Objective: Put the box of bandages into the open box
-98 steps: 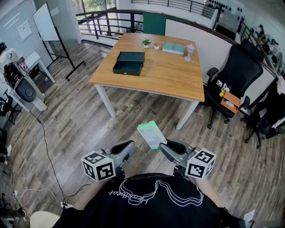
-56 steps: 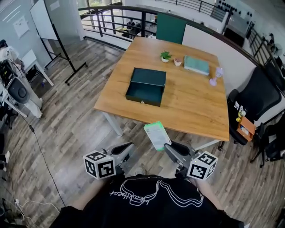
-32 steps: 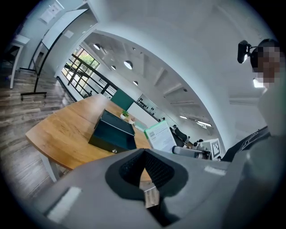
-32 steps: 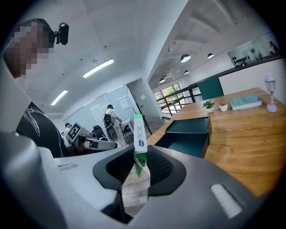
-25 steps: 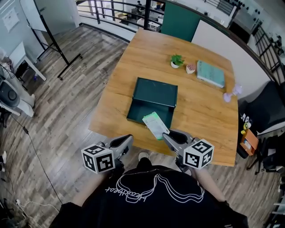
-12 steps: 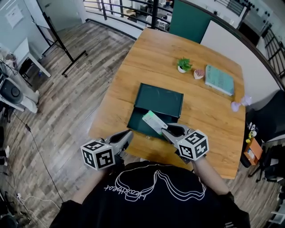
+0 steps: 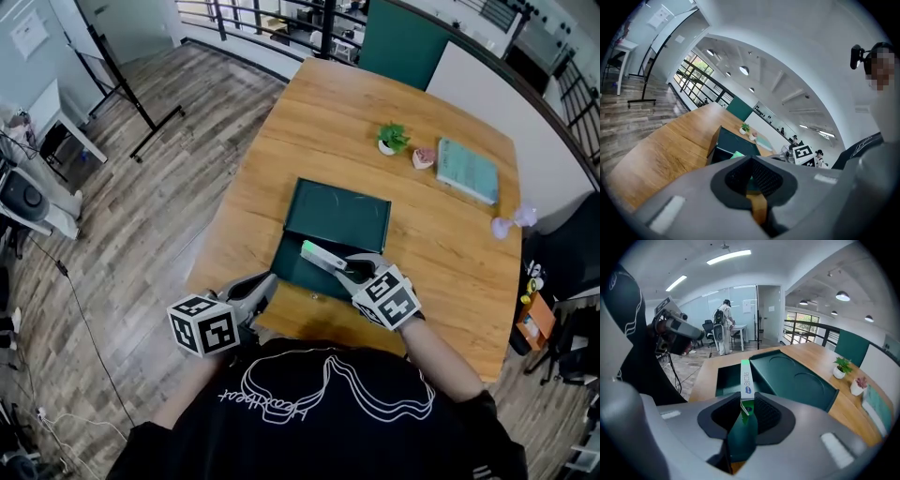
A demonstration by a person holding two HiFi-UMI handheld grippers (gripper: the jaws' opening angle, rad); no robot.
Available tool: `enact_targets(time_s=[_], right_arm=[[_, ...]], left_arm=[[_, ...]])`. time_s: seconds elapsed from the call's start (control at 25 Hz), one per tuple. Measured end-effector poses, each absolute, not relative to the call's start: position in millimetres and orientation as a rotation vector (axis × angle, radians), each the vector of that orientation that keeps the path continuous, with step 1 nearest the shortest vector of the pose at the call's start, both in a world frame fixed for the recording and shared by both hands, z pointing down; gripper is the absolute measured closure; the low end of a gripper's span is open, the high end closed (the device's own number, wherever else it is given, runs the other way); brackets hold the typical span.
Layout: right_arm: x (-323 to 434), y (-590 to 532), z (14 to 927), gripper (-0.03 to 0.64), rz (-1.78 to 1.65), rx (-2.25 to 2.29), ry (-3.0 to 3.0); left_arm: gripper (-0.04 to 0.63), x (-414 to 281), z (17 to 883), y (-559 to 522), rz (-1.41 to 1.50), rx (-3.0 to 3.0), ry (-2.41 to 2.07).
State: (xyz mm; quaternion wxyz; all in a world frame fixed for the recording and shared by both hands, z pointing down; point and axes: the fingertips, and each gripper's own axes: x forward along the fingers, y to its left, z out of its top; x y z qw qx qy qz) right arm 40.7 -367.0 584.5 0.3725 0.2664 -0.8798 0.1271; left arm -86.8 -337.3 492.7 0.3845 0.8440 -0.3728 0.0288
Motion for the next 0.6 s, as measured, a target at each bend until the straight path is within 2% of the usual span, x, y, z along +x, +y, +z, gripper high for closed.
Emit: enact_targets(time_s=[0.6], right_arm=[[31,-364,613,0.502,0.334,0.71,-2.105]], left_arm=[[0.595,-122,476,-344,0.145,2.142,-0.887]])
